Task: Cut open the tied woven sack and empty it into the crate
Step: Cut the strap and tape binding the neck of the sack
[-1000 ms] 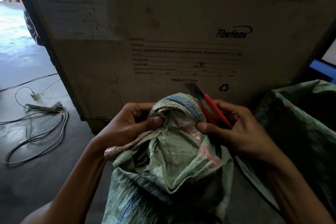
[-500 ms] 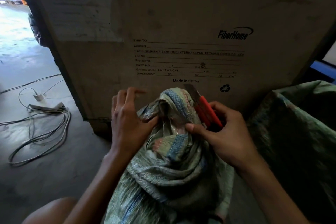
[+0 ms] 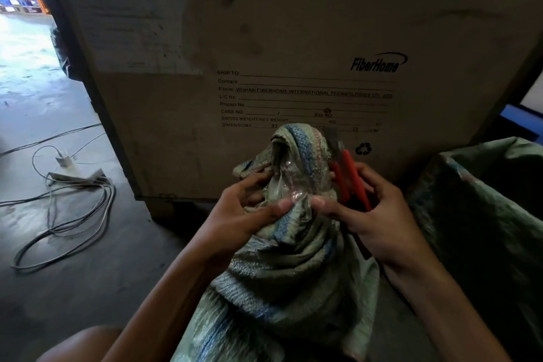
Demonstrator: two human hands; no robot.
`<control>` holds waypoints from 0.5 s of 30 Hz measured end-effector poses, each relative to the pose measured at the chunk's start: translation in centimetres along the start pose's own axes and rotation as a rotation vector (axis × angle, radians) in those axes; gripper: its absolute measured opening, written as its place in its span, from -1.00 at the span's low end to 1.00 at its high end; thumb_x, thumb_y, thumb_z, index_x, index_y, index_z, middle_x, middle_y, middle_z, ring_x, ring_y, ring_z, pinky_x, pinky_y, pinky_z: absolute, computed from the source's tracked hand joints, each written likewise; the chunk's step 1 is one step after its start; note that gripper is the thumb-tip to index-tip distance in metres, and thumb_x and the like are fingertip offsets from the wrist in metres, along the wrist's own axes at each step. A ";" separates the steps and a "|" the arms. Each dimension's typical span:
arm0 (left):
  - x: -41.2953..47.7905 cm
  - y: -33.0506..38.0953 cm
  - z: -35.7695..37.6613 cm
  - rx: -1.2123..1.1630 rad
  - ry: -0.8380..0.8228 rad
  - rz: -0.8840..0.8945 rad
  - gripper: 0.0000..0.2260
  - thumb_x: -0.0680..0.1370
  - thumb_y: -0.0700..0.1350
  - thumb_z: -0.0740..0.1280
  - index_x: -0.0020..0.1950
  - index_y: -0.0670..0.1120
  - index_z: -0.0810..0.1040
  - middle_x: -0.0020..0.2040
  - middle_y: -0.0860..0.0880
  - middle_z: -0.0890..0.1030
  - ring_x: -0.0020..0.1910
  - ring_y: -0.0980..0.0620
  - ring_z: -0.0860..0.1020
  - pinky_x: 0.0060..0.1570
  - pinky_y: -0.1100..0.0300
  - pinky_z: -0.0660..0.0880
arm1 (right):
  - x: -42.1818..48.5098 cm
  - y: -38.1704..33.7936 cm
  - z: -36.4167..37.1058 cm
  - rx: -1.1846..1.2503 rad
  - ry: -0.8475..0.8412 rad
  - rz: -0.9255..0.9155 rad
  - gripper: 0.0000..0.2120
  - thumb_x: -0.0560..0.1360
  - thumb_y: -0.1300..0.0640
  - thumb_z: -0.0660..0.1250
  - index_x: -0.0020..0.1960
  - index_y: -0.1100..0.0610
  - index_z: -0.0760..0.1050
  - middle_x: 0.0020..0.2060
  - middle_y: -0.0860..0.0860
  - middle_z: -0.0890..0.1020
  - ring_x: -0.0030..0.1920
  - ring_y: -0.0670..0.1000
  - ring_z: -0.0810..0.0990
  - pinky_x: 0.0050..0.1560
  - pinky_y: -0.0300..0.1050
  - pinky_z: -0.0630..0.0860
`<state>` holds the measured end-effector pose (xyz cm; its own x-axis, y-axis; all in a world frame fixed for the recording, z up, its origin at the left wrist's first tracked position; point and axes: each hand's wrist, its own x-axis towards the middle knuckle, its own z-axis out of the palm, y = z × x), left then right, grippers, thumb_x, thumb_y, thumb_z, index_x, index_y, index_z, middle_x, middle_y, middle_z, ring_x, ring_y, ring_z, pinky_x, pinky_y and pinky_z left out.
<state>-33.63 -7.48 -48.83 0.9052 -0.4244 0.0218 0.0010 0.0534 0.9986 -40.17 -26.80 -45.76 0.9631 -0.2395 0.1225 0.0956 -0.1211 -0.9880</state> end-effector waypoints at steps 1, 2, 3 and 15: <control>0.1 0.1 -0.4 -0.026 0.012 -0.005 -0.60 0.45 -0.20 0.49 0.23 0.10 0.54 0.01 0.04 0.78 0.01 0.06 0.75 -0.08 0.27 0.65 | 0.0 -0.1 -0.2 -0.028 -0.042 0.018 -0.50 0.22 0.09 0.62 0.12 -0.11 0.58 0.05 0.01 0.69 0.05 0.00 0.68 0.05 -0.01 0.66; 0.2 0.1 -0.8 -0.045 0.023 -0.010 -0.57 0.45 -0.21 0.50 0.28 0.05 0.54 0.07 -0.04 0.76 0.04 -0.01 0.74 -0.04 0.20 0.67 | 0.1 -0.1 -0.4 -0.058 -0.068 0.021 -0.49 0.24 0.12 0.61 0.13 -0.13 0.56 0.07 0.01 0.68 0.06 -0.03 0.68 0.07 -0.05 0.66; 0.3 0.0 -1.2 -0.042 0.033 -0.018 -0.51 0.44 -0.20 0.53 0.33 0.02 0.54 0.12 -0.10 0.74 0.08 -0.07 0.73 0.02 0.12 0.68 | 0.1 0.0 -0.5 -0.082 -0.073 0.011 -0.50 0.28 0.17 0.60 0.14 -0.14 0.54 0.05 -0.04 0.69 0.04 -0.11 0.68 0.02 -0.17 0.66; 1.9 -0.2 -4.2 0.706 0.196 0.290 -0.51 0.41 -0.19 0.60 0.32 -0.01 0.62 0.07 0.25 0.64 0.08 0.50 0.57 0.09 0.59 0.41 | 1.3 1.4 -1.0 -0.360 -0.044 0.029 -0.60 0.36 0.25 0.55 0.06 -0.13 0.57 -0.02 -0.13 0.67 0.06 -0.15 0.63 0.13 -0.09 0.57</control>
<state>-30.17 -4.52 -49.19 0.8866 -0.3110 0.3423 -0.4572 -0.4768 0.7508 -39.06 -28.21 -46.89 0.9747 -0.2073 0.0835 -0.0188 -0.4484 -0.8937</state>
